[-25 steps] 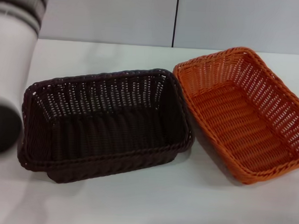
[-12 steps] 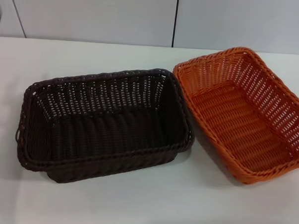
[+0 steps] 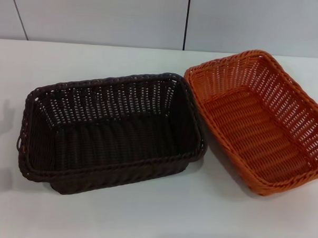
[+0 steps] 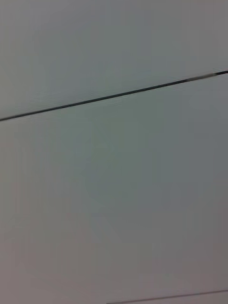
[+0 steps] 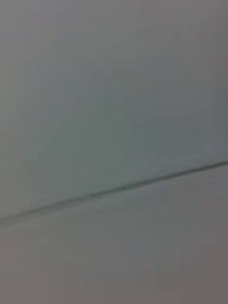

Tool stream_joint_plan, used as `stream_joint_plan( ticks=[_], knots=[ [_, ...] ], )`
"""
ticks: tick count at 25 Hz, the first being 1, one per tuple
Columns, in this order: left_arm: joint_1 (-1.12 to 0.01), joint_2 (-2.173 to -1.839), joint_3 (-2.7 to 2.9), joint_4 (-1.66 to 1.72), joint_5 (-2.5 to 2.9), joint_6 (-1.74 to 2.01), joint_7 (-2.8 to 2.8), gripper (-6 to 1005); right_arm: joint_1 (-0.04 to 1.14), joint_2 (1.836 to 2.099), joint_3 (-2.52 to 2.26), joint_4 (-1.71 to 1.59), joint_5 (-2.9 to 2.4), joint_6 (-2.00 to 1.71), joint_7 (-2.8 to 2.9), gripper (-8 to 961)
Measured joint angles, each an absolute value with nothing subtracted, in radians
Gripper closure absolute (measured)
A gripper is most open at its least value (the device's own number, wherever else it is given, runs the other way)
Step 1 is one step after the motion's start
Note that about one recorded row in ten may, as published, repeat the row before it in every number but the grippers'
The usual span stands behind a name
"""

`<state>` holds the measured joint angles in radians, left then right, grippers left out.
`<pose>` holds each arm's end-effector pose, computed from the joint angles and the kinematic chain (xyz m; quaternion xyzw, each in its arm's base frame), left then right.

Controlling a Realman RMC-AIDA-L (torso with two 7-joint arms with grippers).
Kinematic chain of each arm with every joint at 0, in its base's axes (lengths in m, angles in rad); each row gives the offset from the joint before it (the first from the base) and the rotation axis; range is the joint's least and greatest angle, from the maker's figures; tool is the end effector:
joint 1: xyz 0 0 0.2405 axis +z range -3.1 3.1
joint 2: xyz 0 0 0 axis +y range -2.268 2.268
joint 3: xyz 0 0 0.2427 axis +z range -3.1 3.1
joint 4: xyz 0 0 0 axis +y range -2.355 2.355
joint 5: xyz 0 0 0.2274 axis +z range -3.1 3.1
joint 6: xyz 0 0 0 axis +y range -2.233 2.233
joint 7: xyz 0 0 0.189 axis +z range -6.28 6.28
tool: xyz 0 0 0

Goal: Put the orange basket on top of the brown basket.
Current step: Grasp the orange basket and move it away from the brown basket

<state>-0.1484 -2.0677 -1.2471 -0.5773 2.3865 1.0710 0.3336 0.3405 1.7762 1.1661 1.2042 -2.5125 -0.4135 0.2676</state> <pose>-0.3511 0.3524 0.0471 -0.5801 -0.1920 -0.2055 0.7645 0.1540 0.4593 0.0610 -0.7170 0.2632 0.4167 0.4930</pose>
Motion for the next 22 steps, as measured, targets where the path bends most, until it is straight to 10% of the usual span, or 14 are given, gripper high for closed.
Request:
stream_joint_plan(
  ticks=[7,14,22],
  knots=[
    [-0.198,-2.067,-1.249,-0.498,2.347,1.063,0.315,269,0.387,1.886,1.449,1.606,-2.747,0.577,0.081,223],
    [-0.224,-2.068,-1.249,-0.469,2.324,1.038,0.315,270,0.392,2.053,1.709,1.867,-2.603,1.270,-0.497,223],
    [-0.234,-2.067,-1.249,-0.463,2.291,0.988,0.314,270,0.337,2.069,1.741,2.027,-2.563,1.690,-0.715,223]
  ],
)
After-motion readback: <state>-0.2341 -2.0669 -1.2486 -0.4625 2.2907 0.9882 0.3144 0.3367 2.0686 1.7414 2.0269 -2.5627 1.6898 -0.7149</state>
